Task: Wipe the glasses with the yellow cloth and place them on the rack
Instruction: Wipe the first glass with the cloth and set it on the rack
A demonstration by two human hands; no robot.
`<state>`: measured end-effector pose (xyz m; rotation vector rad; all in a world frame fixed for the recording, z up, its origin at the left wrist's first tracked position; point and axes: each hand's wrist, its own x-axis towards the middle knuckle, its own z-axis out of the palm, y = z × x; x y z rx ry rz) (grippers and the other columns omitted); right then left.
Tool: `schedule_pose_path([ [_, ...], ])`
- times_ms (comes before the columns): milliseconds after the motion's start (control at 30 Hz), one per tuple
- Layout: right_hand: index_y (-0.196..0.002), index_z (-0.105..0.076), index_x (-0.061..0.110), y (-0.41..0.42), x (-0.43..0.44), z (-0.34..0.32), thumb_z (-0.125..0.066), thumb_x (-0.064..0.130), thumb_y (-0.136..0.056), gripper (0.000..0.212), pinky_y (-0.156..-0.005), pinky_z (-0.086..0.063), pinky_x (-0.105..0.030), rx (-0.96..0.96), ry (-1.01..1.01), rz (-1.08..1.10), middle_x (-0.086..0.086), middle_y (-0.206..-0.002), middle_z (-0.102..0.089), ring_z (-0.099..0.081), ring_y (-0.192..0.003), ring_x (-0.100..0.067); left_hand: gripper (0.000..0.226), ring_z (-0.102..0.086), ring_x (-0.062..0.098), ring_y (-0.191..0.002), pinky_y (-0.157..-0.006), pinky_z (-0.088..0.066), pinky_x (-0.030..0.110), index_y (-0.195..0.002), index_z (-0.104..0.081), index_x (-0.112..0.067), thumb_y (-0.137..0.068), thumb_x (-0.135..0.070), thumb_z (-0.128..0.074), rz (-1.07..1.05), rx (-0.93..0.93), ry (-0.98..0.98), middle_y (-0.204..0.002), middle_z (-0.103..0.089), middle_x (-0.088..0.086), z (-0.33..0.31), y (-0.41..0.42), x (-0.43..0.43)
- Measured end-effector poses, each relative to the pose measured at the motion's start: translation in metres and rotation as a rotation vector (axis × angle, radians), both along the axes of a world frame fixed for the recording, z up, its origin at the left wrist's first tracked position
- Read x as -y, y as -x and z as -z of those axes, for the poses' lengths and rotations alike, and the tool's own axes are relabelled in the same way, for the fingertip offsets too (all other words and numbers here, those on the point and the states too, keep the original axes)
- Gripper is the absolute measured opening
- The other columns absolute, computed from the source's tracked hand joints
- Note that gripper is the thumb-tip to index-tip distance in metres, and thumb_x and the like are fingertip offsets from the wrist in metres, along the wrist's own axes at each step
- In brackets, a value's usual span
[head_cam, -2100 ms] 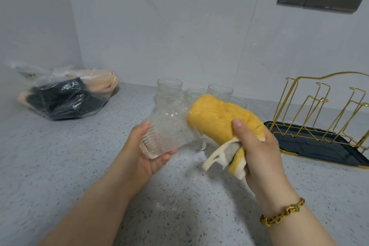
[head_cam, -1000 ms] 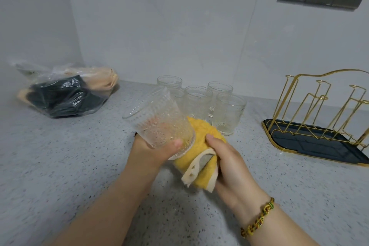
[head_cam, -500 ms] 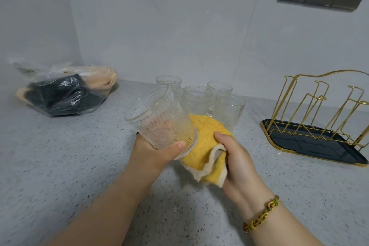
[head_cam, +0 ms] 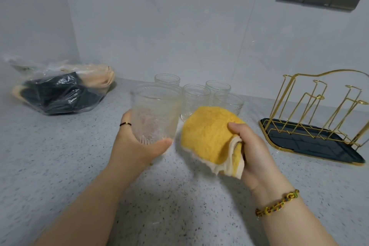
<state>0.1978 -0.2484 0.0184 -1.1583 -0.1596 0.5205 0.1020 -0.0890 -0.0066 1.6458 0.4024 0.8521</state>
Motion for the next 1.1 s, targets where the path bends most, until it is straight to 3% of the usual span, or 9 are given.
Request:
schedule_pose_path([
  [133, -0.081, -0.053, 0.02, -0.006, 0.007, -0.004, -0.051, 0.014, -0.087, 0.008, -0.071, -0.049, -0.035, 0.194, -0.011, 0.183, -0.001, -0.08, -0.06, -0.059, -0.077, -0.018, 0.083, -0.052, -0.012, -0.084, -0.063, -0.041, -0.001, -0.117, -0.032, -0.037, -0.058, -0.01, -0.084, 0.155, -0.133, -0.241, -0.099, -0.049, -0.025, 0.004, 0.005, 0.005],
  [233, -0.07, -0.055, 0.03, -0.002, 0.009, -0.005, -0.062, 0.023, -0.072, 0.01, -0.065, -0.045, -0.031, 0.426, 0.022, 0.183, 0.012, -0.062, -0.058, -0.054, -0.067, -0.014, 0.091, -0.049, 0.004, -0.107, -0.086, -0.04, 0.014, -0.124, -0.031, -0.039, -0.05, -0.031, -0.084, 0.229, -0.26, -0.406, -0.118, -0.046, -0.015, 0.01, 0.003, 0.008],
  [333, -0.069, -0.052, 0.03, 0.002, 0.008, -0.002, -0.057, 0.028, -0.065, 0.007, -0.058, -0.042, -0.012, 0.709, 0.177, 0.157, 0.021, -0.057, -0.054, -0.049, -0.059, 0.004, 0.083, -0.044, 0.003, -0.106, -0.083, -0.034, 0.012, -0.108, -0.025, -0.051, -0.054, -0.028, -0.085, 0.227, -0.278, -0.509, -0.112, -0.039, -0.024, 0.013, 0.001, 0.01],
  [467, -0.081, -0.051, 0.022, 0.007, 0.007, 0.0, -0.066, 0.016, -0.079, 0.016, -0.068, -0.039, 0.0, 0.847, 0.271, -0.1, 0.025, -0.098, -0.055, -0.053, -0.082, 0.021, 0.079, -0.044, -0.009, -0.093, -0.071, -0.035, 0.003, -0.096, -0.023, -0.056, -0.056, -0.024, -0.084, 0.206, -0.252, -0.551, -0.104, -0.032, -0.034, 0.013, 0.002, 0.008],
  [633, -0.094, -0.062, 0.031, -0.002, 0.013, -0.005, -0.048, 0.076, -0.063, 0.056, -0.09, -0.035, -0.002, 0.877, 0.222, -0.258, 0.028, -0.116, -0.053, -0.046, -0.113, 0.014, 0.079, -0.042, -0.018, -0.093, -0.07, -0.036, -0.003, -0.101, -0.028, -0.051, -0.054, -0.024, -0.084, 0.216, -0.21, -0.548, -0.105, -0.036, -0.032, 0.014, 0.002, 0.006],
  [767, -0.089, -0.063, 0.032, -0.009, 0.016, -0.007, -0.056, 0.027, -0.077, 0.015, -0.09, -0.045, -0.012, 0.789, 0.216, -0.229, 0.022, -0.106, -0.061, -0.056, -0.101, 0.009, 0.074, -0.037, -0.025, -0.101, -0.076, -0.034, -0.005, -0.102, -0.031, -0.057, -0.044, -0.045, -0.077, 0.271, -0.185, -0.593, -0.107, -0.035, -0.039, 0.013, 0.004, 0.008],
  [833, -0.1, -0.052, 0.041, -0.01, 0.018, -0.006, -0.065, 0.011, -0.078, 0.039, -0.084, -0.047, -0.014, 0.846, 0.282, -0.203, 0.016, -0.104, -0.058, -0.056, -0.094, 0.005, 0.073, -0.036, -0.022, -0.105, -0.077, -0.034, -0.005, -0.107, -0.029, -0.062, -0.043, -0.055, -0.064, 0.293, -0.186, -0.671, -0.11, -0.03, -0.047, 0.012, 0.005, 0.012],
  [933, -0.107, -0.042, 0.045, -0.007, 0.016, -0.005, -0.067, 0.005, -0.076, 0.057, -0.076, -0.046, -0.011, 0.85, 0.358, -0.268, 0.012, -0.1, -0.055, -0.056, -0.084, 0.005, 0.077, -0.036, -0.014, -0.108, -0.073, -0.039, -0.001, -0.113, -0.02, -0.06, -0.047, -0.055, -0.059, 0.305, -0.161, -0.784, -0.115, -0.021, -0.051, 0.014, 0.005, 0.014],
  [1100, -0.086, -0.06, 0.026, -0.008, 0.006, 0.005, -0.066, 0.008, -0.078, 0.021, -0.059, -0.047, -0.009, 0.692, 0.452, -0.186, 0.007, -0.076, -0.065, -0.058, -0.06, 0.004, 0.078, -0.028, -0.017, -0.114, -0.074, -0.034, -0.003, -0.113, -0.026, -0.062, -0.045, -0.056, -0.063, 0.321, -0.227, -0.745, -0.114, -0.017, -0.051, 0.018, 0.002, 0.012],
])
